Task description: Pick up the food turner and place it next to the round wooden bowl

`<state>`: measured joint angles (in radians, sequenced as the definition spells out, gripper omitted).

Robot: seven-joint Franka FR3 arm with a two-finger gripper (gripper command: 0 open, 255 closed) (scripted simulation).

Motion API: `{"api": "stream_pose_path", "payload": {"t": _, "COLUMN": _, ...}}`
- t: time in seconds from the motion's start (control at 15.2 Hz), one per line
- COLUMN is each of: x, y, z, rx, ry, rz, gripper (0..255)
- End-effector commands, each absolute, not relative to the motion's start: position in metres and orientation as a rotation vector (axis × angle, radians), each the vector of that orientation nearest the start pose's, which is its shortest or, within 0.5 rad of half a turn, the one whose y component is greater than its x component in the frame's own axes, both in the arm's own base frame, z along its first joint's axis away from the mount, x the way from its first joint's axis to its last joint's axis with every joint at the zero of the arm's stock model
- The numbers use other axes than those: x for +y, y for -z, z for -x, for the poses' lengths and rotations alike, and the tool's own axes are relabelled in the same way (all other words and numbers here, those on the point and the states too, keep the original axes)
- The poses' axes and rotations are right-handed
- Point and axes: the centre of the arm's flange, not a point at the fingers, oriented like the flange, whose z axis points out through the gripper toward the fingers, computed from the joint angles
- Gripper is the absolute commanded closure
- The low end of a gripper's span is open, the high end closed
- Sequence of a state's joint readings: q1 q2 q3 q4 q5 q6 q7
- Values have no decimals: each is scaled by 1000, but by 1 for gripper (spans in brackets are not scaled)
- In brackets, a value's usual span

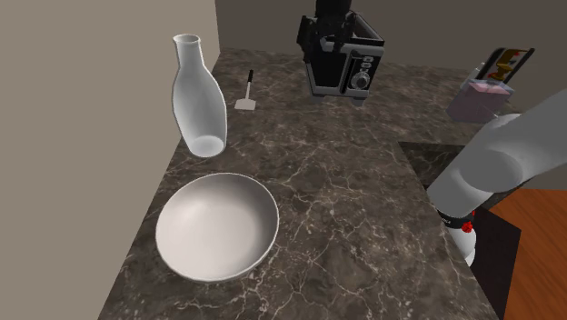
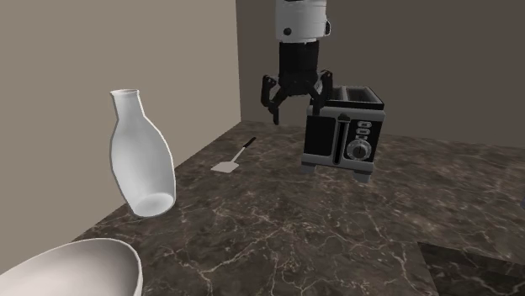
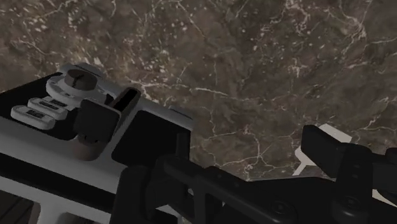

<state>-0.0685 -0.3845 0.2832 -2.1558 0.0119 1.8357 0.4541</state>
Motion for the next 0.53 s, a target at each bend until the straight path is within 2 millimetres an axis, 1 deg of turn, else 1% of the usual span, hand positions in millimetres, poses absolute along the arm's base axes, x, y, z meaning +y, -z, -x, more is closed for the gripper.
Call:
{"api": "stream_pose_path", "payload": {"t": 0.0, "x": 124, "y": -540, "z": -457, "rx": 500, "ry": 123, "rz": 3166, "gripper": 0}}
{"api": "stream_pose_path", "payload": {"t": 0.46, "x": 149, "y": -500, "z": -537, "rx": 773, "ry": 114, "rz": 3095, "gripper": 0}}
